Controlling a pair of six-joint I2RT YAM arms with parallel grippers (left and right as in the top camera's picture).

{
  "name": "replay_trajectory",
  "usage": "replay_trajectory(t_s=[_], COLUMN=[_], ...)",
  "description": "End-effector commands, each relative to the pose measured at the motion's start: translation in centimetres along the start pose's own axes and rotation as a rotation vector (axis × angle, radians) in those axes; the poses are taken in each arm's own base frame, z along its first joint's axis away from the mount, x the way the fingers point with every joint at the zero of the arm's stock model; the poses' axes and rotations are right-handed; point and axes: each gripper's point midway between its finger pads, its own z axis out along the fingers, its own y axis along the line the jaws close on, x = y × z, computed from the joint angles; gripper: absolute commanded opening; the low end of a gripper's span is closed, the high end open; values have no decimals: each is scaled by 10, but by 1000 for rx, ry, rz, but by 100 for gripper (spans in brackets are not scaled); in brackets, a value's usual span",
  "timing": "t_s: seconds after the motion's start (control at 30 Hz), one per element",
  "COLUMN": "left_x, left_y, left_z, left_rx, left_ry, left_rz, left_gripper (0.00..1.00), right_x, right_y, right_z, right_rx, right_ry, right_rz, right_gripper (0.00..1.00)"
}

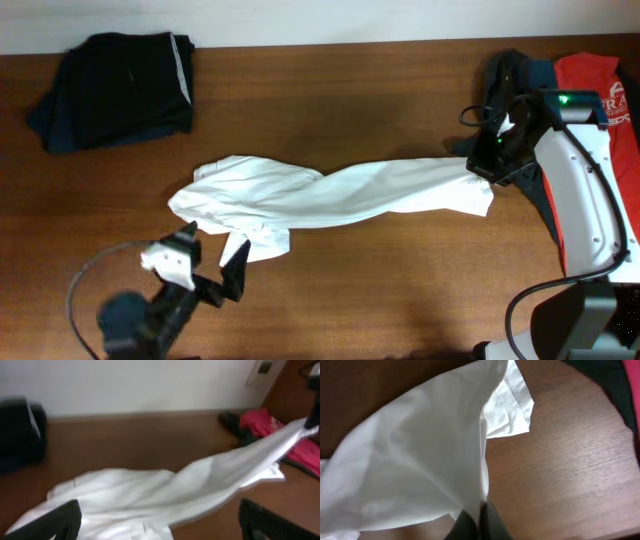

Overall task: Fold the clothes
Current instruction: 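Grasp the left end of the white shirt with the left gripper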

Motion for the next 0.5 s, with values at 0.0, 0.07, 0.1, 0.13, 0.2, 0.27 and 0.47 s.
replay_trajectory(t_s=[0.0,0.07,0.1,0.13,0.2,0.27,0.47], left_x=[-4,6,13,26,55,84,164], left_y=[10,19,22,25,28,36,75], left_z=[10,26,36,44,56,63,53], left_rx=[-17,-5,16,36,67,57,-191], left_ry=[230,364,415,470,582,692,1001], left_rz=[-6,-61,-98,-139,-222,-295,-434], left_gripper=[99,99,99,99,99,99,99], right_x=[-5,-5,-4,-4,-4,-4,-4], right_y=[-3,-4,-4,-4,-4,-4,-4], right_z=[-8,-8,-8,-8,-8,-8,-8], right_rx=[12,13,13,14,14,14,14], right_ry=[-33,-32,-30,-29,-29,-29,-30], right_rz=[-31,-31,-31,-31,-31,-31,-34], right_gripper=[4,4,4,4,4,4,4])
